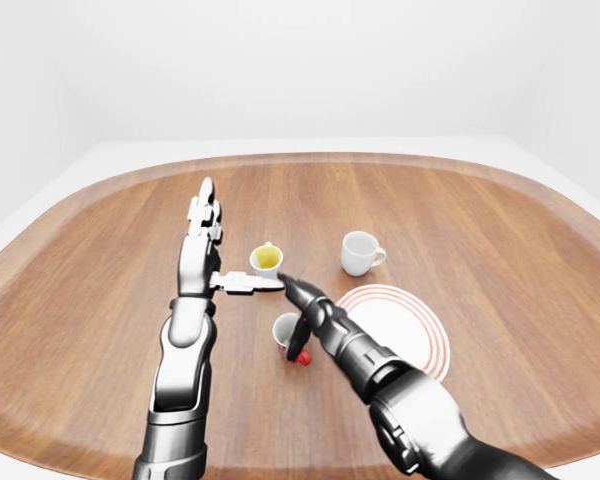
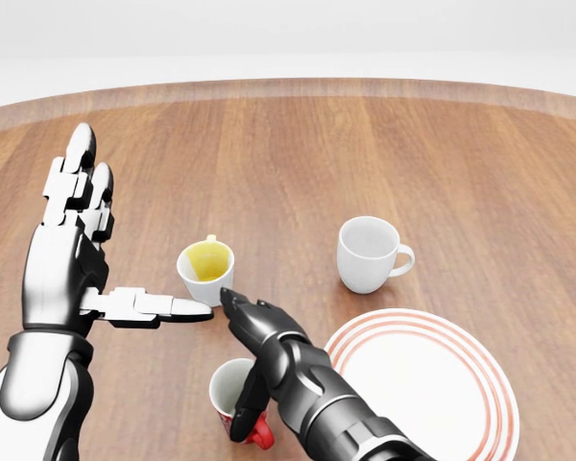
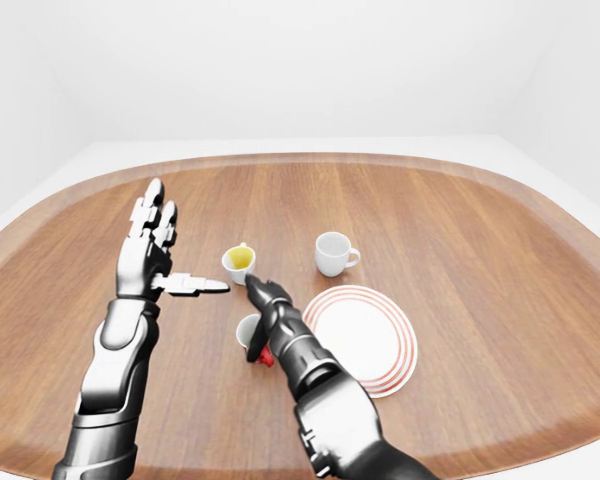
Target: Pick up the red mug and put it on the plate
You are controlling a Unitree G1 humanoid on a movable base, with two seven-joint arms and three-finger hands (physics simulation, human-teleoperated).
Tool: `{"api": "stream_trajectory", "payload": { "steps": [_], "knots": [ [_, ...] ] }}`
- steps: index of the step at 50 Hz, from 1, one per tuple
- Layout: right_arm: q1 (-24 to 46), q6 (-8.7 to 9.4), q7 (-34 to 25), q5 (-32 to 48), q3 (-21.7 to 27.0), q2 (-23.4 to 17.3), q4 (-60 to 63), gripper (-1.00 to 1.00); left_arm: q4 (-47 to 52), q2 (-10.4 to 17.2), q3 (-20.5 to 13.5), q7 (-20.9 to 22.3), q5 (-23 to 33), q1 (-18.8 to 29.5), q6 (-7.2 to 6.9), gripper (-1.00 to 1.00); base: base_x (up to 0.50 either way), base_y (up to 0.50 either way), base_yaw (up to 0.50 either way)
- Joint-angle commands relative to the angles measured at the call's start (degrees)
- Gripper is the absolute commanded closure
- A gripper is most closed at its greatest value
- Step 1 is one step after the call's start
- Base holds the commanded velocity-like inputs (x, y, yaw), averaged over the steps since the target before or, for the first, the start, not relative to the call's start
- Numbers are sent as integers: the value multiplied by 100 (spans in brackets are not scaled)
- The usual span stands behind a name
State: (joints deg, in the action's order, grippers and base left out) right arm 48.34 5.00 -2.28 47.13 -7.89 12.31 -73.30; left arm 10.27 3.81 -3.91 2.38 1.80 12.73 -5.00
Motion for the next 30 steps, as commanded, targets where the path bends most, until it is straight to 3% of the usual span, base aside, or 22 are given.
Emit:
{"api": "stream_trajectory", "payload": {
  "steps": [1,30],
  "knots": [
    [-21,0,17,81,-1,75,-140,-100,46,-2,4,8,13,-4,0,-100,0,0,0],
    [-134,0,44,218,35,123,-250,-100,29,11,-30,30,-13,-57,0,-100,0,0,0]
  ]
}}
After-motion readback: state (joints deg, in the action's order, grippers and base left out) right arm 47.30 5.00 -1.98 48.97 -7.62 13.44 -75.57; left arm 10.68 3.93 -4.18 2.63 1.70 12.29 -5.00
